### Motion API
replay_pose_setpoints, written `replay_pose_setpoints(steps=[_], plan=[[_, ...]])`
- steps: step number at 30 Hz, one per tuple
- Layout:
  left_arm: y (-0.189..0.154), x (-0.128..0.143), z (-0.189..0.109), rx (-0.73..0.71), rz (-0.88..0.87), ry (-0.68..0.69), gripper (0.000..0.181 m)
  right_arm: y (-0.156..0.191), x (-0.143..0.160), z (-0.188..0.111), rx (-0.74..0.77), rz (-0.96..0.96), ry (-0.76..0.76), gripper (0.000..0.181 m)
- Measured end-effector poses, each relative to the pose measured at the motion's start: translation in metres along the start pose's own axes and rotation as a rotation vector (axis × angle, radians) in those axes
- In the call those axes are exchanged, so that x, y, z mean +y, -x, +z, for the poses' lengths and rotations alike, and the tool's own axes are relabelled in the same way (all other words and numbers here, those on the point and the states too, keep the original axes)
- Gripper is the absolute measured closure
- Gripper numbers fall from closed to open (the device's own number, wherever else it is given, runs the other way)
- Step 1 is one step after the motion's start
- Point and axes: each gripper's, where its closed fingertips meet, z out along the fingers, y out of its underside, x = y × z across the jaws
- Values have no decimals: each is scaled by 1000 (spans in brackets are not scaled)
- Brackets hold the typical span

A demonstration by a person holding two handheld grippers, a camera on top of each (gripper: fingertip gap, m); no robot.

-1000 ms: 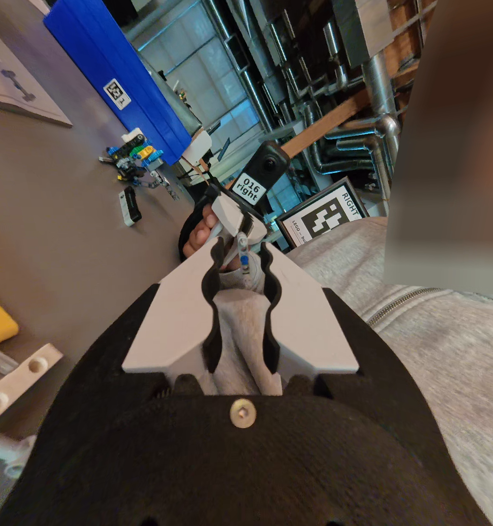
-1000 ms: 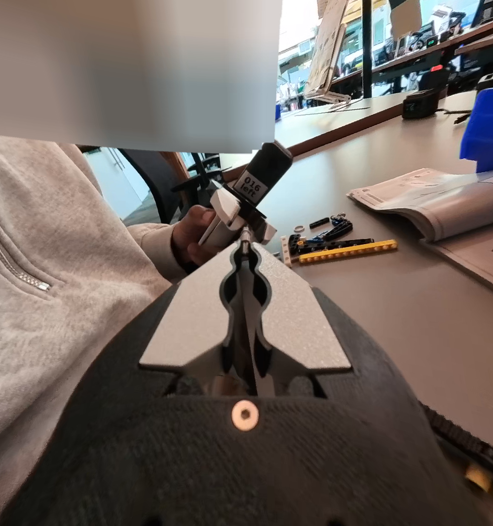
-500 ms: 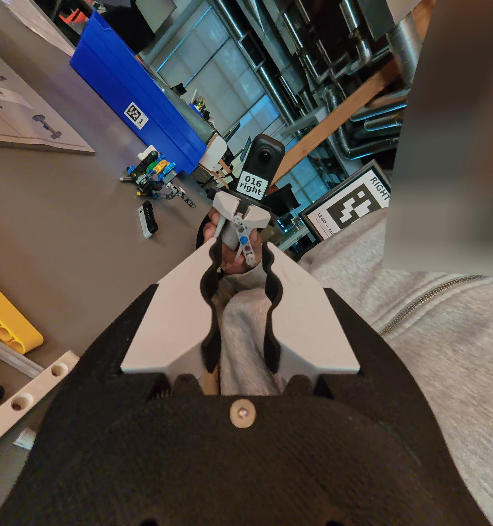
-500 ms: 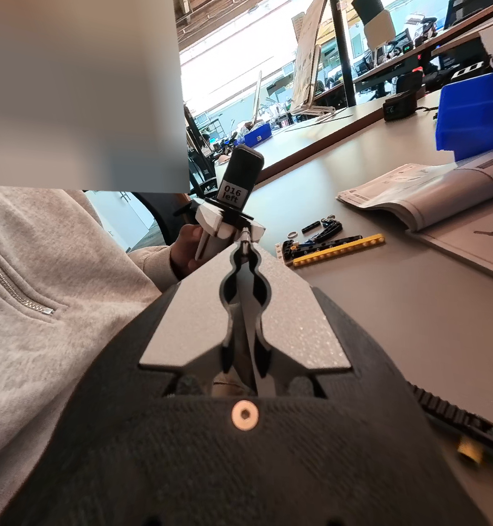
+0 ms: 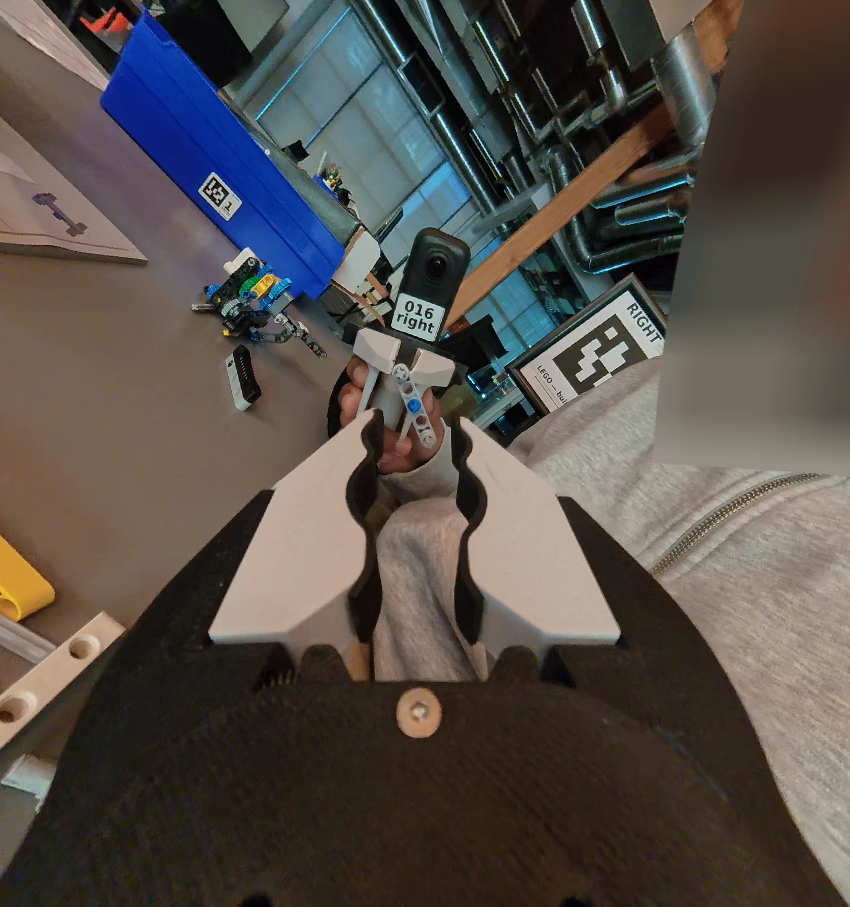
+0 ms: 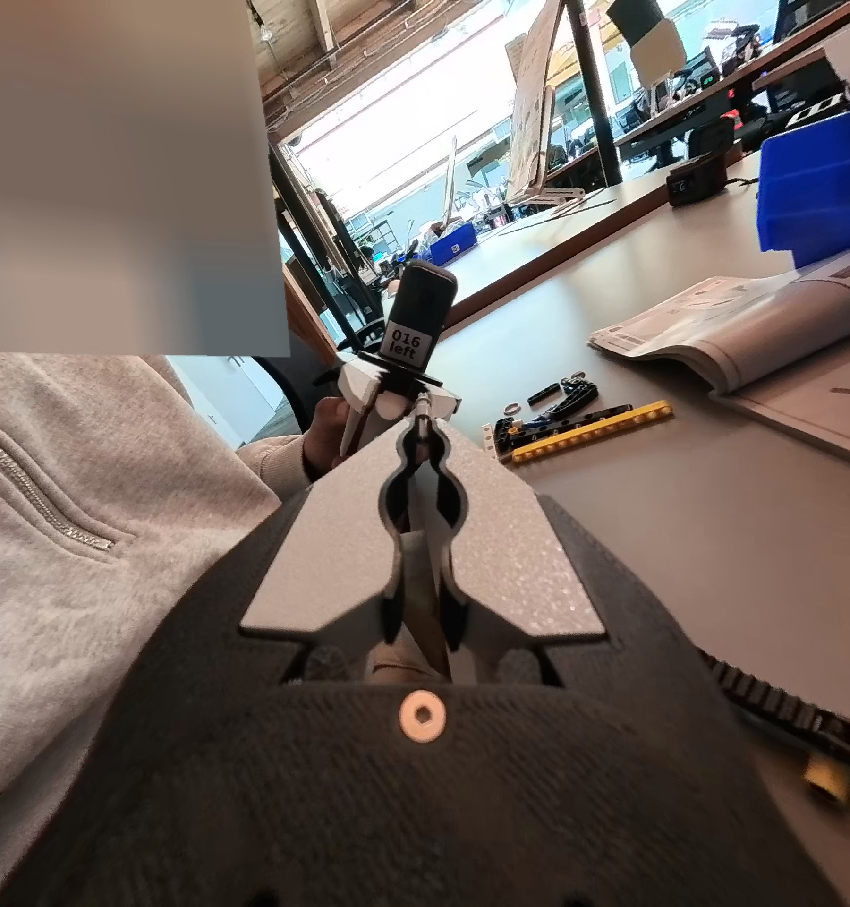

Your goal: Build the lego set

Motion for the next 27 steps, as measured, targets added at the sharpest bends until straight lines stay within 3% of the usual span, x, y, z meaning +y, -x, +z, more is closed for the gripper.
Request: replay_pose_setpoints(steps=[13,27], plan=[[-2,0,0,19,-12,-1,157,-7,-4,-3,17,54,-31,179],[1,6,8,35,-74,15,150,-3,6,3,53,-41,32,179]])
